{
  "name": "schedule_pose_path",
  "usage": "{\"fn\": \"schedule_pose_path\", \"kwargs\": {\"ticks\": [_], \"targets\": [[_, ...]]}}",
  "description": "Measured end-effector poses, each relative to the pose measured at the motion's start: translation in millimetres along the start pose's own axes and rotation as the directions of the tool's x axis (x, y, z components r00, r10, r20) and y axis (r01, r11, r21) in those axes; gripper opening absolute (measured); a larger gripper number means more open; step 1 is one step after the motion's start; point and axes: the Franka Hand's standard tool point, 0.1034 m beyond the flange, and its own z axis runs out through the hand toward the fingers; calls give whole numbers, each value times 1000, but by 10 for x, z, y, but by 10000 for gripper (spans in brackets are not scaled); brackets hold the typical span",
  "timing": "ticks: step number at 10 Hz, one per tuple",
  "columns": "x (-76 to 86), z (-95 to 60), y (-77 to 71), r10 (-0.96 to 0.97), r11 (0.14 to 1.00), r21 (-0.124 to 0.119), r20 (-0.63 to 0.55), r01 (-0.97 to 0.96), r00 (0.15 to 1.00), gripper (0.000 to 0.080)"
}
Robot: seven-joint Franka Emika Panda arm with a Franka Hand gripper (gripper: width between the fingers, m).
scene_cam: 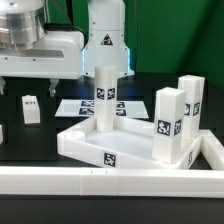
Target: Assemble desk
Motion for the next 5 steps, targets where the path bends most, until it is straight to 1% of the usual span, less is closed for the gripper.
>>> {"fn": "schedule_pose_path", "kwargs": {"ticks": [1,2,3,4,5], "targets": [[-18,14,-12,-3,1000,8,100,2,995,648],[52,43,47,-88,995,-34,98,91,991,648],[42,101,84,-177,978,-92,96,186,979,648],[19,148,84,-216,967,-112,99,227,971,648],[24,150,91,-226,965,-114,101,237,969,648]]}}
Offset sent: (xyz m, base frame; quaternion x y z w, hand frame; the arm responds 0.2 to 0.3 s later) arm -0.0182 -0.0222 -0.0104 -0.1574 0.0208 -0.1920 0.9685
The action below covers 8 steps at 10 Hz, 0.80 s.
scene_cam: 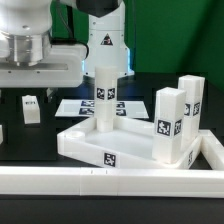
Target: Assemble desk
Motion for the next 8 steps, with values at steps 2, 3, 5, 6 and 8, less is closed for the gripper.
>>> {"fn": "schedule_pose_path", "kwargs": {"ticks": [2,3,5,6,8], "targets": [[-11,10,-3,4,1000,10,29,-4,1000,648],[-7,12,-3,3,1000,9,28,-4,1000,648],[-92,85,-29,-7,999,32,132,3,991,648],[-86,124,-19,-13,999,35,185,7,983,648],[-152,173,-25,1,998,60,296,-20,955,648]]}}
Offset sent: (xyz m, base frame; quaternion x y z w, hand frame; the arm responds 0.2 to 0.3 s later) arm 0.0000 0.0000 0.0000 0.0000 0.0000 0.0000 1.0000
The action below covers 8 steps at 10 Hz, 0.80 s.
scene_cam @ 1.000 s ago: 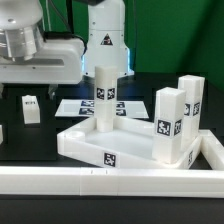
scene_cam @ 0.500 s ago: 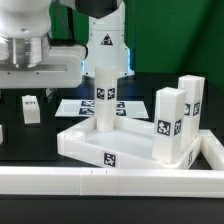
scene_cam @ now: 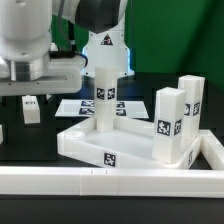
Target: Assemble desk
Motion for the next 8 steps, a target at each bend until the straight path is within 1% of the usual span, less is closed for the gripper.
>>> {"fn": "schedule_pose_path", "kwargs": {"ticks": [2,3,5,6,8], "targets": [[3,28,-15,-1,1000,5,127,1,992,648],[16,55,-12,-1,1000,5,157,0,988,648],[13,153,-26,32,999,-6,178,-31,984,648],[28,160,-45,34,999,-11,179,-33,983,648],[25,163,-36,35,999,-8,179,-34,983,648]]}}
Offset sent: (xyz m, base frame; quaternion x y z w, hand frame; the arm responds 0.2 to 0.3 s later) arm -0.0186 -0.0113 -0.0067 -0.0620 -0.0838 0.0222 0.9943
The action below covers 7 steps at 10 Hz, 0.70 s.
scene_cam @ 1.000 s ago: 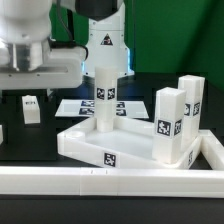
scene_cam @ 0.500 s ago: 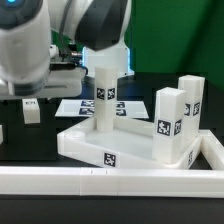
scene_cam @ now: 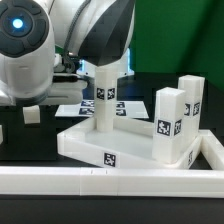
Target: Assemble desk
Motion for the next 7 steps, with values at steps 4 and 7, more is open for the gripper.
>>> {"fn": "schedule_pose_path", "kwargs": {"ticks": [4,7], "targets": [[0,182,10,-4,1000,2,-8,4,1000,648],[-9,190,8,-2,1000,6,11,2,1000,648]]}}
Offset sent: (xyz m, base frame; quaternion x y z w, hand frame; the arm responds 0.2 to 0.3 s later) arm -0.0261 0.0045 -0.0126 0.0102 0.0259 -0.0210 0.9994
